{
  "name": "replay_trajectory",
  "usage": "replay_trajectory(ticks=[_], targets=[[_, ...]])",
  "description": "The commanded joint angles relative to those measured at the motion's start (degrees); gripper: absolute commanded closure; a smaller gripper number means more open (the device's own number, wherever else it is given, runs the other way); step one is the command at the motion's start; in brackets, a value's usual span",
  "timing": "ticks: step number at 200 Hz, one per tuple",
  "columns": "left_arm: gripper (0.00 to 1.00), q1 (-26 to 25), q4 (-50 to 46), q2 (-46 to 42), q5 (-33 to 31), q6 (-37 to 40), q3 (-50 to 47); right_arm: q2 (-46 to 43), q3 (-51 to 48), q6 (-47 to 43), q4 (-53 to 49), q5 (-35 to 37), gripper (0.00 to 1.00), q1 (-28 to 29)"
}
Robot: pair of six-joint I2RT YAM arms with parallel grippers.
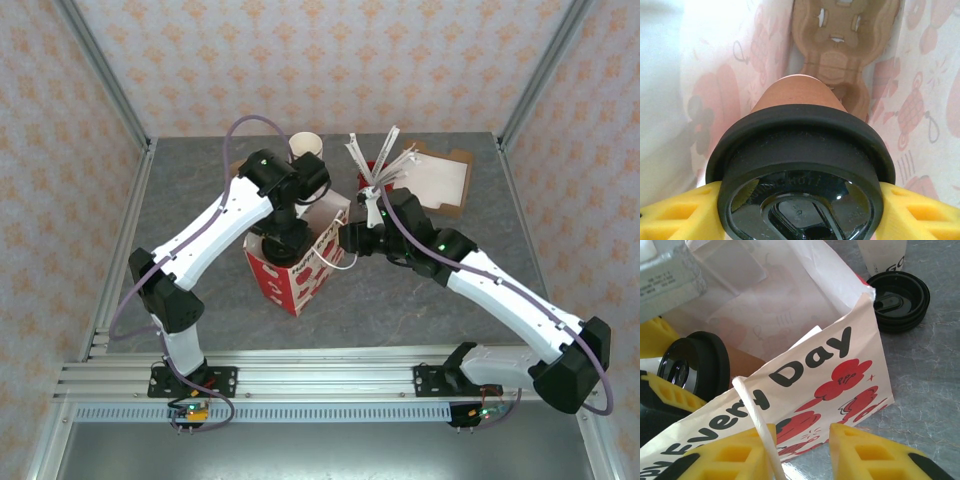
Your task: Pack the takeout coffee
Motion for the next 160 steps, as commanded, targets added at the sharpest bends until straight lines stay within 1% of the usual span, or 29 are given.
replay_trajectory(ticks=[1,44,48,65,100,142,160], targets=[[0.61,-0.32,-5.49,-2.13,-0.73,2.82,-2.14,0.21,2.95,-1.13,-1.84,0.99,0.67,-0.25],[0.61,-0.31,-3.09,-3.29,0.85,2.47,-5.42,0.20,2.59,-0.14,-0.73,0.30,0.67,-0.24],[0.61,-0.32,-2.85,-3.37,0.95,2.53,-5.87,1.43,2.59,-0.04,-0.65,0.33,0.67,-0.25],[0.61,-0.02,-2.26,-3.35,1.46,2.63,-7.14,1.53,2.58,-0.07,-0.63,0.30,0.67,-0.25],[0.61,0.80,0.16,-3.86,3.72,3.06,-8.73,1.51,2.73,-0.20,-0.81,0.37,0.67,-0.25],[0.62,1.51,2.29,-3.99,3.41,2.38,-11.48,1.33,2.21,0.19,-0.29,0.25,0.67,-0.25],[0.63,1.95,3.39,-4.04,2.29,1.68,-11.93,1.37,2.30,0.24,-0.37,0.03,0.67,-0.25]])
